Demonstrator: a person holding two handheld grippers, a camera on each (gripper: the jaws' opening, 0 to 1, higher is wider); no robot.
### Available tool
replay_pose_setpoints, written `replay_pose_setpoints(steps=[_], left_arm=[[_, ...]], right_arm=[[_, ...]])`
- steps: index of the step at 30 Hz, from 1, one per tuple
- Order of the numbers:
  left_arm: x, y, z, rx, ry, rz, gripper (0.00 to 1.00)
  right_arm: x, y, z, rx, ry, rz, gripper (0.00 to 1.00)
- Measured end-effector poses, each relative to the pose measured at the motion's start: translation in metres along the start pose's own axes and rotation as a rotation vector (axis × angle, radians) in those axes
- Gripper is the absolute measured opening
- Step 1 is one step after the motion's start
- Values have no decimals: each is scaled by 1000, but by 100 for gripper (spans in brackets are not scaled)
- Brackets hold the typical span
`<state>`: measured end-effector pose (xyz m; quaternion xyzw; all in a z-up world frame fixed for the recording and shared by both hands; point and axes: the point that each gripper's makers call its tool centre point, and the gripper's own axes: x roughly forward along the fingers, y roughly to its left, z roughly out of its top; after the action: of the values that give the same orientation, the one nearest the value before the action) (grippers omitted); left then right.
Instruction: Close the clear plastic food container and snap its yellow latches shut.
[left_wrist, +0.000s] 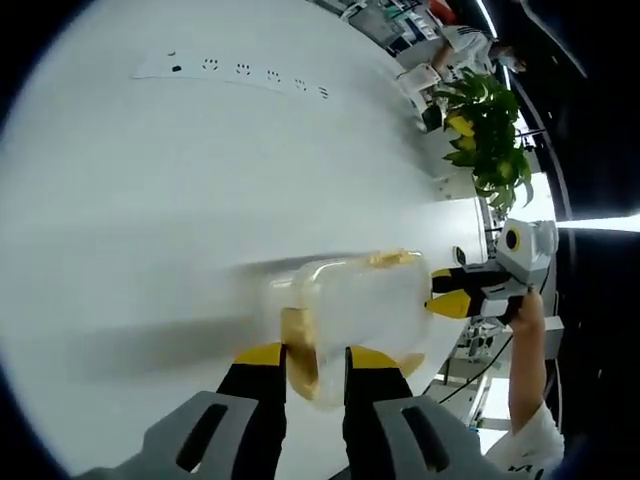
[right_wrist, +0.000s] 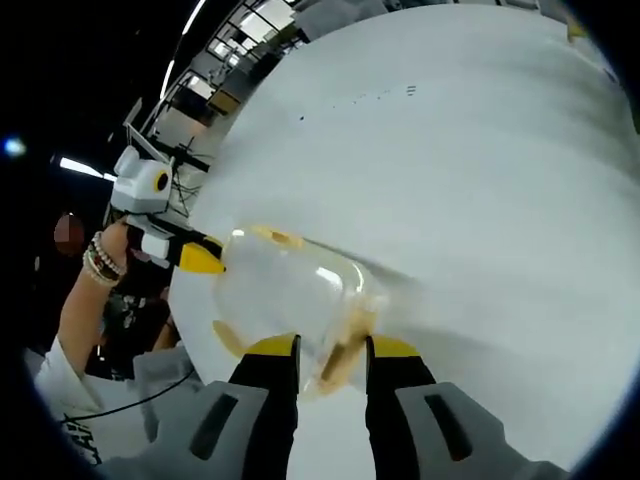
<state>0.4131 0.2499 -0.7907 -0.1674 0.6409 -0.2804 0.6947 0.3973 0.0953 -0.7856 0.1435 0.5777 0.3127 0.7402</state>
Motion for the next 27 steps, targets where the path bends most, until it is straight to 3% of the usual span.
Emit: replay_pose_setpoints(steps=[12,13,16,27], left_arm=[[1,0,0,-43,-5,-17,10],[0,-5,-2,-114,2,-55,10],[-3,-1,0,-58,-13,-54,10],[-5,0,2,-45,-19,-46,11]], right_arm=[[2,-4,6,3,7,6,21],[4,-6,8,27,-7,19,21],[2,-4,3,8,7,12,21],[0,1,-7,6,19,5,21]])
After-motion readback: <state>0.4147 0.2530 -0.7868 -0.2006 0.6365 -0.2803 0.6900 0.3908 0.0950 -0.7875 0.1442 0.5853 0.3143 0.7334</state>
